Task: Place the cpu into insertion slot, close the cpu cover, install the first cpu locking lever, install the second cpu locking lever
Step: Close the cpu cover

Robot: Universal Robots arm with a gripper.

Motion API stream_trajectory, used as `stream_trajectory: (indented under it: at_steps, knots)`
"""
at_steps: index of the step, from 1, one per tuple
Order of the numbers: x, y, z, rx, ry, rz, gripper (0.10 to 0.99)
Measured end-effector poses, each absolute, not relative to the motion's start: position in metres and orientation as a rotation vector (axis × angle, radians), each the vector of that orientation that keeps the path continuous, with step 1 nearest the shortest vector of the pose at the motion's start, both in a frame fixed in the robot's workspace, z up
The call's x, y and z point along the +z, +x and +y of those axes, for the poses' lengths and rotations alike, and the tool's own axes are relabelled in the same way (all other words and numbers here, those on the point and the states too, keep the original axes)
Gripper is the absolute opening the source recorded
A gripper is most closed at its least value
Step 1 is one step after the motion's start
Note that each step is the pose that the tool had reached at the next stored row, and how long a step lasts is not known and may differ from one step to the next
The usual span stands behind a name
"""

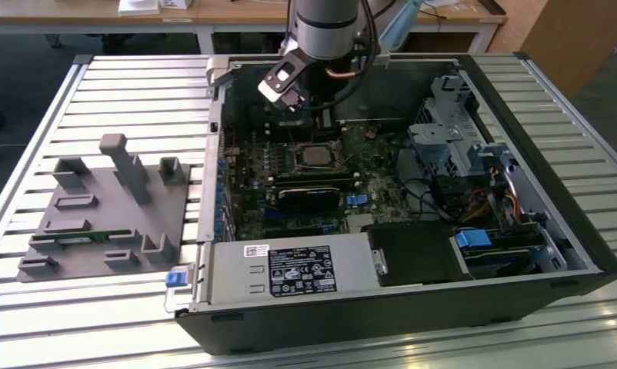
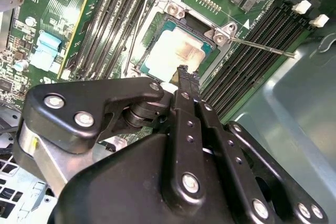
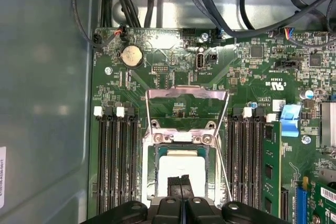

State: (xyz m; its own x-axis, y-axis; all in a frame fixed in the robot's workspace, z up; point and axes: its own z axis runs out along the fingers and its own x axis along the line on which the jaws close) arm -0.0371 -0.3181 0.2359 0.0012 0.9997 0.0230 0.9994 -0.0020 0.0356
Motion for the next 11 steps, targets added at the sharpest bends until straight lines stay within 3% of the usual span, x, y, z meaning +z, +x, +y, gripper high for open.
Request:
stream_trajectory:
  at_steps: [11]
  knots:
    - [0.2362,-0.0292,-0.3197,0.045,2.229,2.225,0.114]
